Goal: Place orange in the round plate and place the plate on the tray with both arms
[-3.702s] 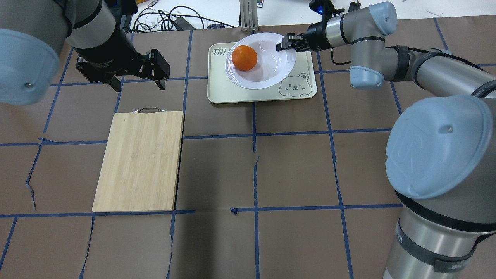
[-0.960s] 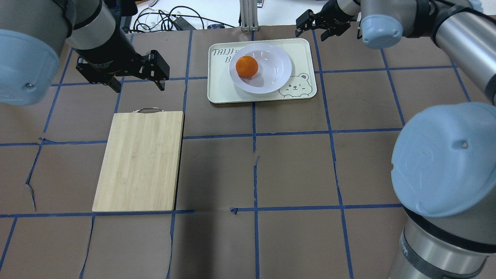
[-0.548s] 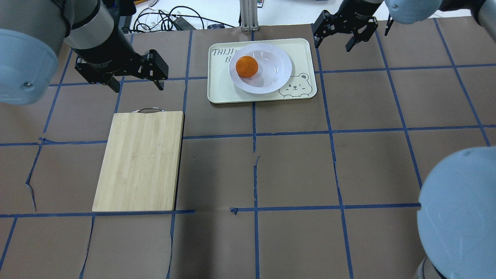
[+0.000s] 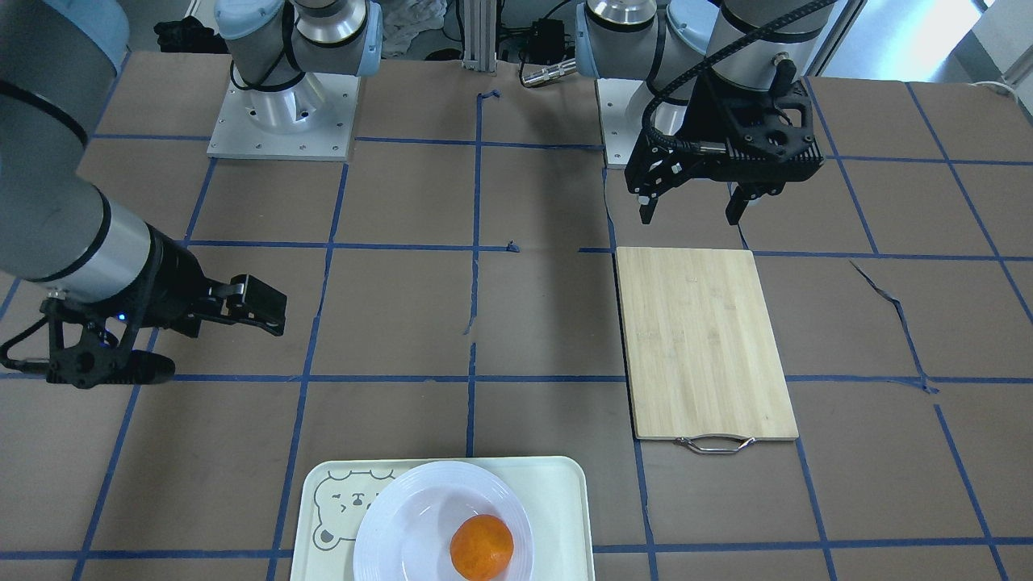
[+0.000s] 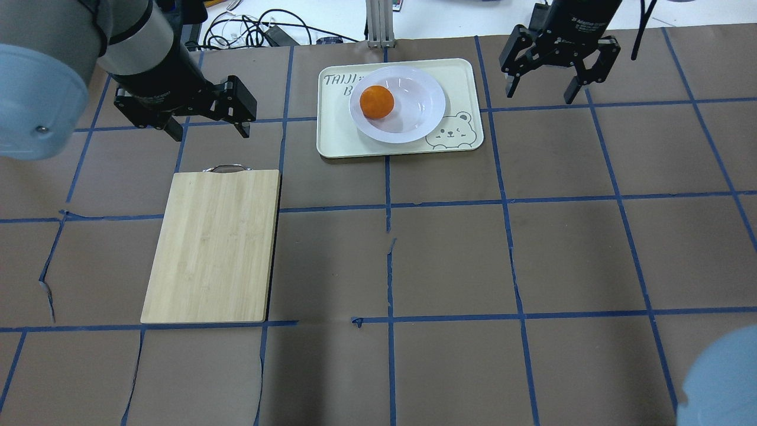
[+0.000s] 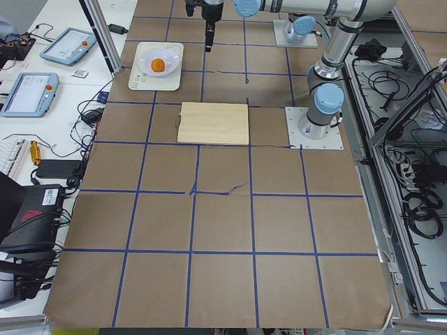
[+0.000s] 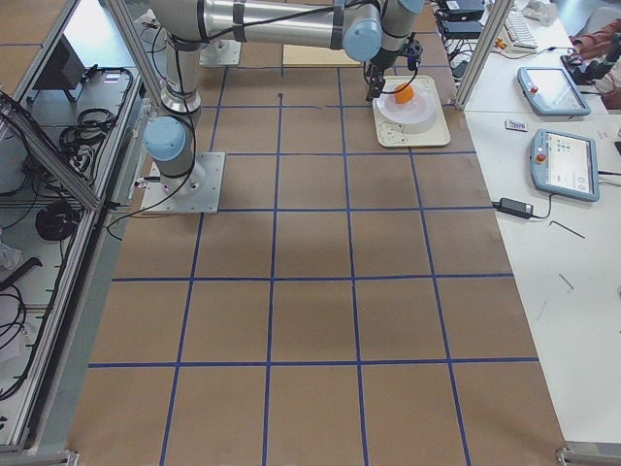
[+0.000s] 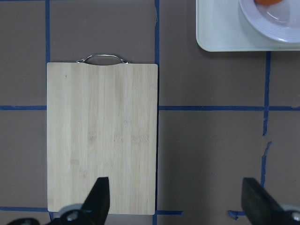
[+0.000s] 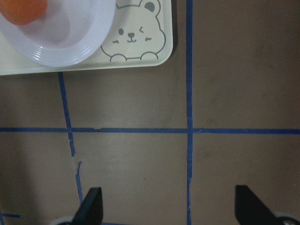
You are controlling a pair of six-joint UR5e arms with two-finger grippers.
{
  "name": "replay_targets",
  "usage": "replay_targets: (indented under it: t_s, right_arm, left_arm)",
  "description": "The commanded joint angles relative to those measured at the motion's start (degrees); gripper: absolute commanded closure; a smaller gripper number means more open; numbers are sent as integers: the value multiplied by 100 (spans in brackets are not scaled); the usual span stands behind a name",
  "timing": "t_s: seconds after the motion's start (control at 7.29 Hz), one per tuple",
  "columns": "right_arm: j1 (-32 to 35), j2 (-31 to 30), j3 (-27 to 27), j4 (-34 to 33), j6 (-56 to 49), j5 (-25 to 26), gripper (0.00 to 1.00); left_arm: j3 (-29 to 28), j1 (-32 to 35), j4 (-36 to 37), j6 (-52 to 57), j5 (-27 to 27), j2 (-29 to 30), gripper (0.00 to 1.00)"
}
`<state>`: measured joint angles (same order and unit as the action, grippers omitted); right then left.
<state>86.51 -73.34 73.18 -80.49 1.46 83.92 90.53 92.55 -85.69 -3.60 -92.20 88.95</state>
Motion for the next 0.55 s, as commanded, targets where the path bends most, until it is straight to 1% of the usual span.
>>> replay_targets:
  t_s: [0.0, 0.41]
  right_arm:
    - [6, -224, 73, 139, 188, 274, 0]
    - [15, -584, 161, 139, 197, 282, 0]
  left_arm:
    - [0, 0, 0, 0, 0, 0, 0]
    - [0, 0, 0, 0, 0, 0, 0]
